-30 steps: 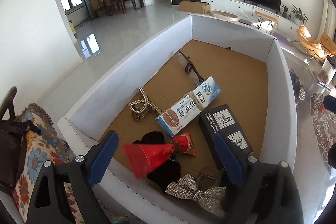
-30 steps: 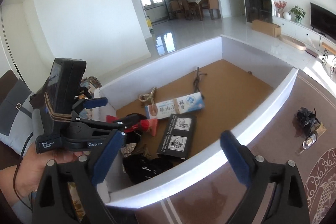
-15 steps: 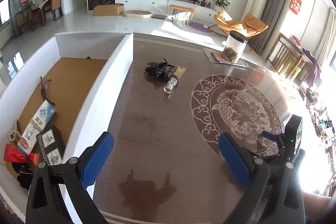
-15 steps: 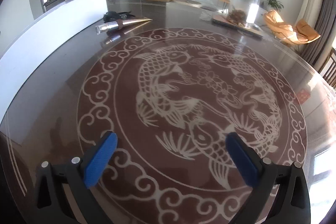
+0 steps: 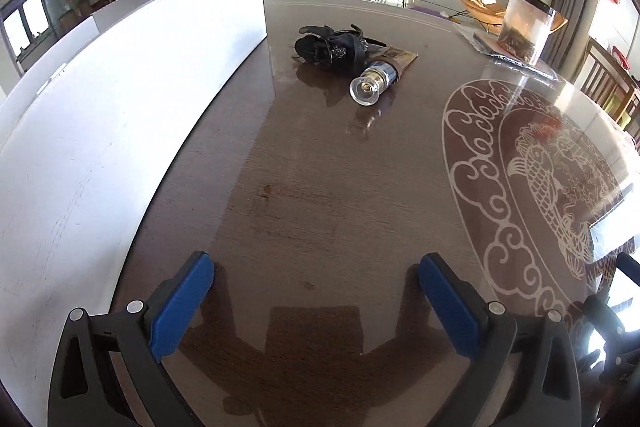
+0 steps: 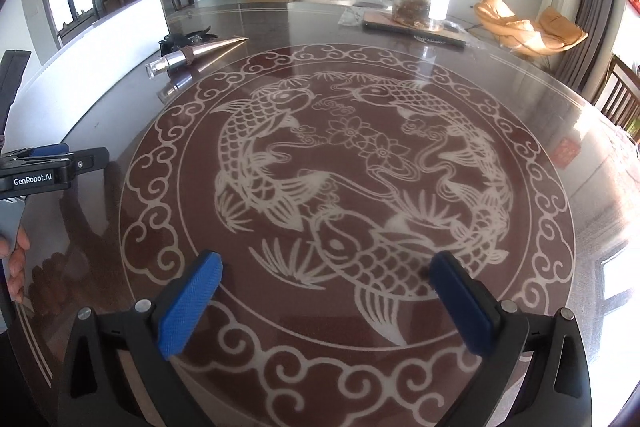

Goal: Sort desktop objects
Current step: 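Move the right tool to the gold-and-silver cosmetic tube and close on it, then lift the cosmetic tube with the right tool while the left tool closes on the black claw clip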

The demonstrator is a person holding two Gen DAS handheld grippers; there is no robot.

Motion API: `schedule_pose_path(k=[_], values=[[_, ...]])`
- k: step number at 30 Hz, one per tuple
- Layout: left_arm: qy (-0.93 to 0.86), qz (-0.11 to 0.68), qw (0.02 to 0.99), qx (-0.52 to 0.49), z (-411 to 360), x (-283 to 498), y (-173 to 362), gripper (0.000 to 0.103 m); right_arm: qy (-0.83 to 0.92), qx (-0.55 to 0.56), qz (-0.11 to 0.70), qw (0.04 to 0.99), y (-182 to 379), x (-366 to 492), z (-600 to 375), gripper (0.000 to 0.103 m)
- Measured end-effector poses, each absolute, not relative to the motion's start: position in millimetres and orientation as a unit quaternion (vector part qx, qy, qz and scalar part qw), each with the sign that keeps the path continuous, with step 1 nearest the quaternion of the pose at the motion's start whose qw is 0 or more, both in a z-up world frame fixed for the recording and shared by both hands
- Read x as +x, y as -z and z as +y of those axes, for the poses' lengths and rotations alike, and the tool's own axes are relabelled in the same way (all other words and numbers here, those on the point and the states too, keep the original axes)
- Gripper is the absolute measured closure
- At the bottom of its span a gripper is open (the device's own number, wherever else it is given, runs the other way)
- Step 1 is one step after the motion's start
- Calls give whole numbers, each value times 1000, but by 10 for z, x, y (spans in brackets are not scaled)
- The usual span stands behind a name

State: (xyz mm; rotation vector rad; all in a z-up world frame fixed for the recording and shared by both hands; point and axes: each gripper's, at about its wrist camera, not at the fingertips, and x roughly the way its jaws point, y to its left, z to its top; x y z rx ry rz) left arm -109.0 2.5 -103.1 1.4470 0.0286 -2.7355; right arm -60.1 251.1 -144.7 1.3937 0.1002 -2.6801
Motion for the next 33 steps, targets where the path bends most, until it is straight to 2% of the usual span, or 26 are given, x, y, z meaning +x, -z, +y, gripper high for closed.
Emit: schedule_pose_path(k=[11,15,16,17,19,23,28,30,31,32,33], values=[[885,22,45,463,-121,-1113,1047,0,885,460,32,57,1448,-712,2435,0],[885,23,49,463,-135,-1105,1043,0,874,469,29,123,1395,-1258,2116,1],[885,23,48,463,-131,-1108,1042,0,871,470,13,141,1360,-1437,2016,8],[885,23,48,463,-129,-1109,1041,0,868,471,-1,157,1327,-1621,1906,20],[885,22,46,463,-125,-1102,1041,0,860,479,-16,176,1294,-2036,1591,28],[885,22,47,463,-137,-1096,1043,0,858,480,-30,180,1198,-2634,1045,29],[886,23,46,462,-140,-1087,1038,0,856,495,8,148,1319,-2961,614,28],[886,23,45,462,-140,-1090,1038,0,862,487,22,140,1313,-2949,576,36],[886,23,45,462,-144,-1090,1037,0,866,480,28,137,1301,-2918,586,58],[886,23,45,462,-144,-1092,1036,0,868,477,31,137,1299,-2885,620,73],[885,24,46,462,-143,-1094,1035,0,869,473,31,143,1295,-2841,676,73]])
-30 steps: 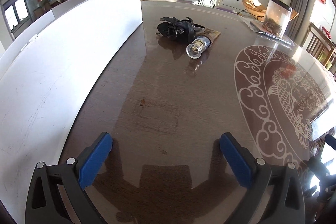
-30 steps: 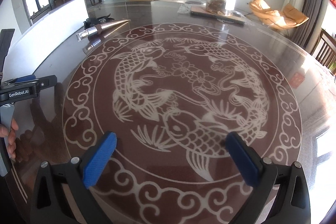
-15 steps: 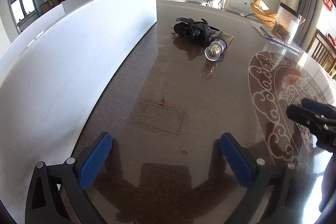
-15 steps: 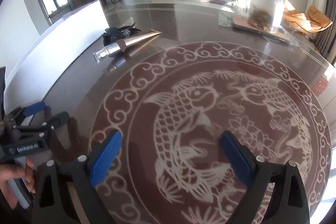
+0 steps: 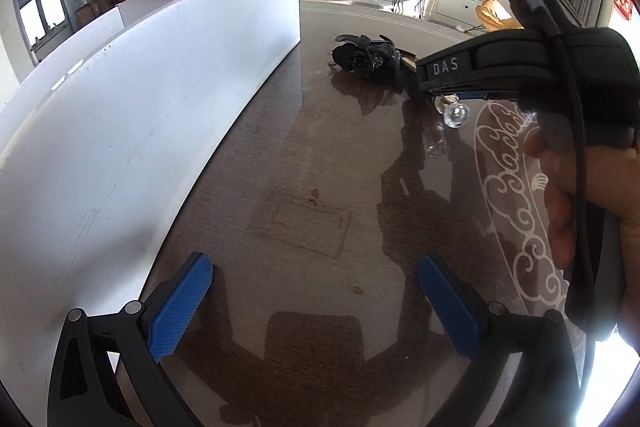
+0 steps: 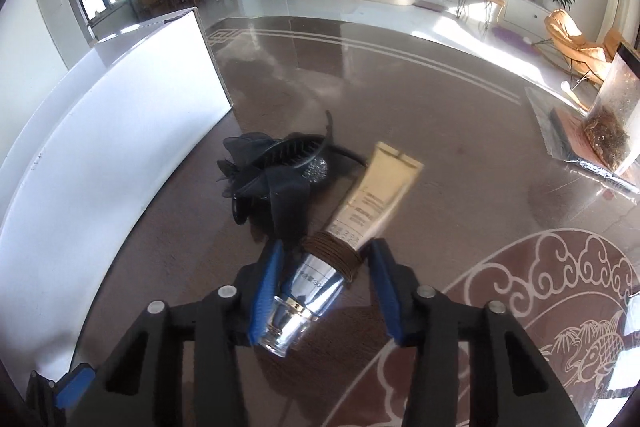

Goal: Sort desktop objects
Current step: 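Lift the cosmetic tube with the right tool while the left tool closes on the black claw clip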

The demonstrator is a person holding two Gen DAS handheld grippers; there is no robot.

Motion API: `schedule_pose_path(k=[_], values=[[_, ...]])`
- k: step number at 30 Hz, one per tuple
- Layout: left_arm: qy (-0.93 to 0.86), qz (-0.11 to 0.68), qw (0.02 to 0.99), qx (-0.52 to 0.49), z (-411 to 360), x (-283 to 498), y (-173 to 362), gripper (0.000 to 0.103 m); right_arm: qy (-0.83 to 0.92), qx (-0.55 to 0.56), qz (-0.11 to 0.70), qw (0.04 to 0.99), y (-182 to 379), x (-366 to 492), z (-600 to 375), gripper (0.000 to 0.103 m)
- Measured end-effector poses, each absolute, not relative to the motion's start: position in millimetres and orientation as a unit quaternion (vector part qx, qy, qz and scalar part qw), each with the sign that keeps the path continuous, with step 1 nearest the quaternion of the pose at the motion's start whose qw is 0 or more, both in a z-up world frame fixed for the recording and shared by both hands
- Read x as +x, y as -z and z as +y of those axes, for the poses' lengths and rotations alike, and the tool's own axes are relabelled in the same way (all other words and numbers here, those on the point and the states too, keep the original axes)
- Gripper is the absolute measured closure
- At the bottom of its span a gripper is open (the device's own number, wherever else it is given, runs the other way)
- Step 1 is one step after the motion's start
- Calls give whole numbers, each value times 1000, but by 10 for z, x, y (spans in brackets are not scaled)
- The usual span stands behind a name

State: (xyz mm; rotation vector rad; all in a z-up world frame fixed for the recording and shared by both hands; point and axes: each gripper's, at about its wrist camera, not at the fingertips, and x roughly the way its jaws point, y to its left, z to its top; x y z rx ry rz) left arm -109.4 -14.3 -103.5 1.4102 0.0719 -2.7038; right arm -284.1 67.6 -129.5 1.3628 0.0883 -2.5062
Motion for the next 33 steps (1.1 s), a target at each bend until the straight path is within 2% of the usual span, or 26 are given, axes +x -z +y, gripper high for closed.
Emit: schedule_pose_path(k=[9,14,15,16,19,23,27,33], values=[[885,25,47,462,-144,-1096,1035,0,888,432,86,134,1339,-1753,1628,73],[885,26,54,463,-140,-1114,1029,0,895,430,59,102,1346,-1083,2243,72],[885,28,55,462,-133,-1124,1027,0,895,432,46,100,1378,-1020,2333,69],[884,29,58,462,-121,-1146,1035,0,895,433,39,97,1378,-991,2385,63],[885,25,49,463,-92,-1221,1027,0,893,439,38,96,1409,-970,2395,36],[884,2,6,468,25,-1381,1026,0,887,448,52,103,1480,-936,2300,11],[872,-40,-67,484,156,-1765,1004,0,885,450,51,107,1500,-920,2276,7],[856,-37,-58,513,130,-2453,991,0,884,451,50,110,1506,-921,2268,5]])
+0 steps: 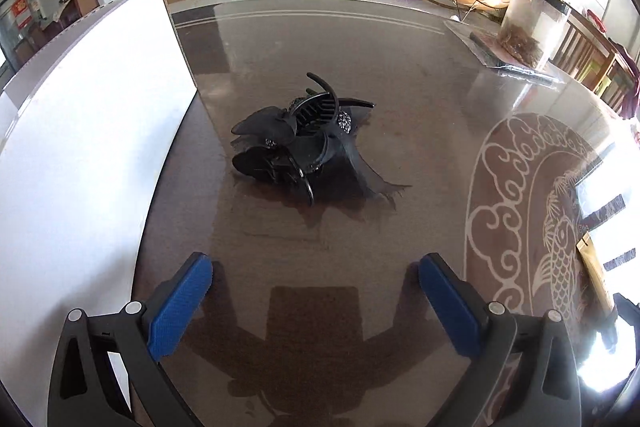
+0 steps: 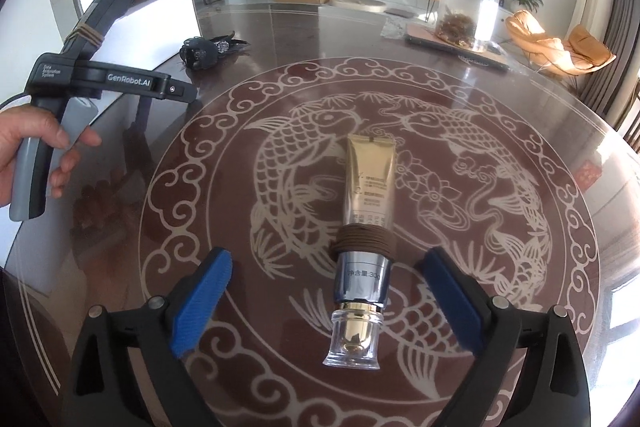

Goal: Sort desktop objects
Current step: 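Lift the cosmetic tube with the right tool while the left tool closes on the black claw clip, then carry the claw clip with the left tool while the right tool carries the tube to the bin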

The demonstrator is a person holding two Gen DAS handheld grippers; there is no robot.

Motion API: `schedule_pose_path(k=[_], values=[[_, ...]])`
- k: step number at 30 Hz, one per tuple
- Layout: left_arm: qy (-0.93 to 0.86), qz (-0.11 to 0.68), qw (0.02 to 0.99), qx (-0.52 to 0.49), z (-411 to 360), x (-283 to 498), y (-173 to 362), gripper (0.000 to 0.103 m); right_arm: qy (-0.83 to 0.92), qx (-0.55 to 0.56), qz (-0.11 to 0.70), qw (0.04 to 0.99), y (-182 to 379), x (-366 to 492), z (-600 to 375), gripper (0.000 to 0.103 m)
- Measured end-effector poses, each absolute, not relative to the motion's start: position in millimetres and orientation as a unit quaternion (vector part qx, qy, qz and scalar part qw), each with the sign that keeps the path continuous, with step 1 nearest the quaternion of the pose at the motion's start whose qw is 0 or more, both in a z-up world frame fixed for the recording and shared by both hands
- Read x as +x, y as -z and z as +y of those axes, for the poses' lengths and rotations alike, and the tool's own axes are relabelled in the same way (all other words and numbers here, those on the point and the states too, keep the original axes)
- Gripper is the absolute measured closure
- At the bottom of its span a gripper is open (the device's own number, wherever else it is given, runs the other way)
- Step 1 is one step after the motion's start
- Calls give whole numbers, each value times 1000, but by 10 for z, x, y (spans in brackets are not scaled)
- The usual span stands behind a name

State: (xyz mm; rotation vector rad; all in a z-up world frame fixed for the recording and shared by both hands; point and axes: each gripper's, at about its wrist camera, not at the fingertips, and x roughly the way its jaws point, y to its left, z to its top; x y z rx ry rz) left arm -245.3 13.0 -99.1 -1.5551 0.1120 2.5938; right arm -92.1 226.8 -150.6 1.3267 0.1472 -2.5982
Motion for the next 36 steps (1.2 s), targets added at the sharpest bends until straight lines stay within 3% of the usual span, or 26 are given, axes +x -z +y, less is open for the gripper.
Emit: schedule_pose_path(k=[11,12,13,14,36], values=[[-875,42,70,-477,255,-2997,1011,1,884,451,51,110,1506,-920,2265,5],[-881,44,75,-466,261,-2983,996,8,884,451,51,110,1506,-920,2264,5],[-888,45,77,-450,265,-2970,957,38,884,451,51,109,1507,-921,2263,5],[-892,40,76,-444,245,-2987,924,62,884,451,50,110,1506,-920,2265,5],[-899,37,66,-430,659,-1240,898,61,885,451,53,106,1493,-921,2255,5]])
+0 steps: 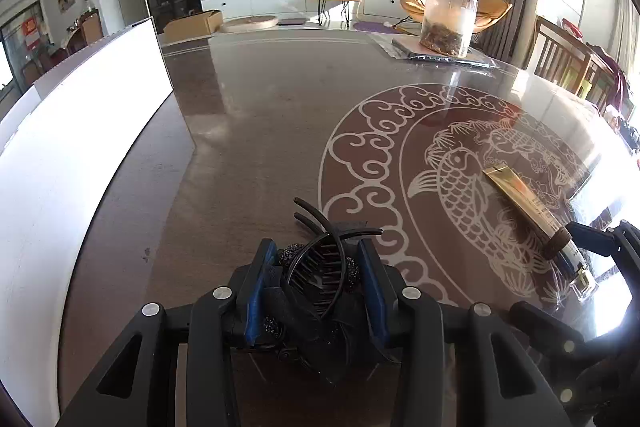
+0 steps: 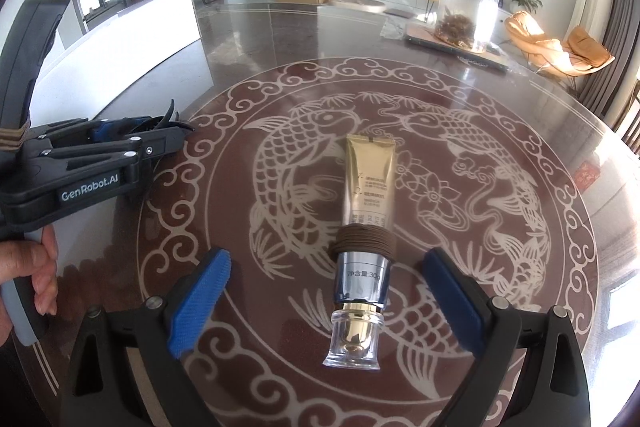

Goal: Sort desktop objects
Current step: 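Carry the claw clip with the left tool while the right tool carries the tube to the bin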

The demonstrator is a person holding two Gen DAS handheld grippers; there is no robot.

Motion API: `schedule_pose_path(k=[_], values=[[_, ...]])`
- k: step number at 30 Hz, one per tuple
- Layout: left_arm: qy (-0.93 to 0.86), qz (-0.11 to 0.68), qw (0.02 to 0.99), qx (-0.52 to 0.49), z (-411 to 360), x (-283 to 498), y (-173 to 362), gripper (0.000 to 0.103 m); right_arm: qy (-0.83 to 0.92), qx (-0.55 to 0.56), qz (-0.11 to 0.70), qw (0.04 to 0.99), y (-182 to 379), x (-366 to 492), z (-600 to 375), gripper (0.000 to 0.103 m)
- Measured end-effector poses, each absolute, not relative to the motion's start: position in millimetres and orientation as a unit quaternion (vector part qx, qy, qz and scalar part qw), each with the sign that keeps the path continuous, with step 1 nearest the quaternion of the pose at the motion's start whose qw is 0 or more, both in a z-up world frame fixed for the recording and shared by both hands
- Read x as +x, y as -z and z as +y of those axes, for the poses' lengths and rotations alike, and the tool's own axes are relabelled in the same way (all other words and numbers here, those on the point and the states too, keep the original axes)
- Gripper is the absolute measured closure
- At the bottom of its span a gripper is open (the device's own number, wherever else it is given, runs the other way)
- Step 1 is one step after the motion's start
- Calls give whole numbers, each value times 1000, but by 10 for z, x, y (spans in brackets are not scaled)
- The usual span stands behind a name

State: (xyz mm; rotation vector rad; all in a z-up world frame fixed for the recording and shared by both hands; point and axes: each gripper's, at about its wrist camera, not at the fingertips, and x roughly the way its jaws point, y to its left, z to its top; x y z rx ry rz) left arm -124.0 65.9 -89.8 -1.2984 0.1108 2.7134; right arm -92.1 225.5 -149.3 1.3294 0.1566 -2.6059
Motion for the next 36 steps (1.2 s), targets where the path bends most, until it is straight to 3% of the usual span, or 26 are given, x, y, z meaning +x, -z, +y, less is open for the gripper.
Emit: schedule_pose_path(k=[10,12,13,18,26,36], values=[[-895,39,84,-436,728,-808,917,62,885,450,51,106,1484,-920,2268,7],[-889,43,97,-446,738,-730,903,62,889,442,58,111,1419,-907,2300,46],[-886,39,100,-450,727,-698,894,62,882,452,62,113,1385,-930,2319,74],[-887,-29,114,-446,534,-576,719,62,875,466,40,128,1116,-860,2380,74],[-918,-30,118,-378,203,-258,-42,62,888,422,-2,183,360,-876,2041,74],[-934,-87,-20,-346,-1445,-310,-921,62,879,343,-19,330,-496,-1106,236,74]])
